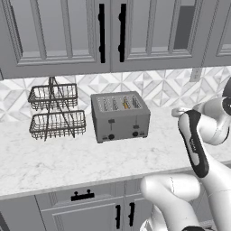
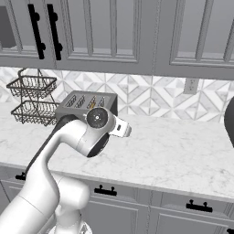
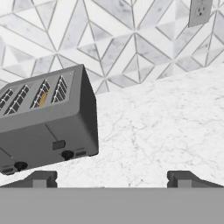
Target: Start the toaster. Once the lever pops up, take the bread to the plate on the dining counter.
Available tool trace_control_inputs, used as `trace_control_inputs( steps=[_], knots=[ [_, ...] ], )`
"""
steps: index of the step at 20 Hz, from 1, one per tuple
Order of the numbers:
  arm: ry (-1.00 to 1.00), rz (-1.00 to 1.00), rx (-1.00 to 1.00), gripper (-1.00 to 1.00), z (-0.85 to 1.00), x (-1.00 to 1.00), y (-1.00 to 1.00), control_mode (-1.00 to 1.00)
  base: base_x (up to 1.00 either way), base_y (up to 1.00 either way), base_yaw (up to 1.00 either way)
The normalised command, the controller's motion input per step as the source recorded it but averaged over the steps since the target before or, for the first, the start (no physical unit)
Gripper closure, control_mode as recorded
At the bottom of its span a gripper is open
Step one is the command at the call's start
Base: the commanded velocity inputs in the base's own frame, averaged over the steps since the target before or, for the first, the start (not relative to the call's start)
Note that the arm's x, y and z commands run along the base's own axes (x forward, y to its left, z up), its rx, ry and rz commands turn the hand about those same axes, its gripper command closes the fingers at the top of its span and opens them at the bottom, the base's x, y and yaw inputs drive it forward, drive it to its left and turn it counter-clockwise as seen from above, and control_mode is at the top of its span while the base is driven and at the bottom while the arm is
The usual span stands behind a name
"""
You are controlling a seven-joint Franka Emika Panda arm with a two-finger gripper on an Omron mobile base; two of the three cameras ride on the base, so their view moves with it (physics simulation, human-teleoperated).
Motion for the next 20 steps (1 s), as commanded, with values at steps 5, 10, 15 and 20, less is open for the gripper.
trace_control_inputs(
  steps=[5, 10, 15, 20],
  knots=[
    [0.0, 0.0, 0.0, -1.0, 0.0, 0.0, 0.0, -1.0, 0.0, 0.0, 0.0],
    [0.0, 0.0, 0.0, -1.0, 0.0, 0.0, 0.0, -1.0, 0.0, 0.0, 0.0],
    [0.0, 0.0, 0.0, -1.0, 0.0, 0.0, 0.0, -1.0, 0.0, 0.0, 0.0],
    [0.0, 0.0, 0.0, -1.0, 0.0, 0.0, 0.0, -1.0, 0.0, 0.0, 0.0]
  ],
)
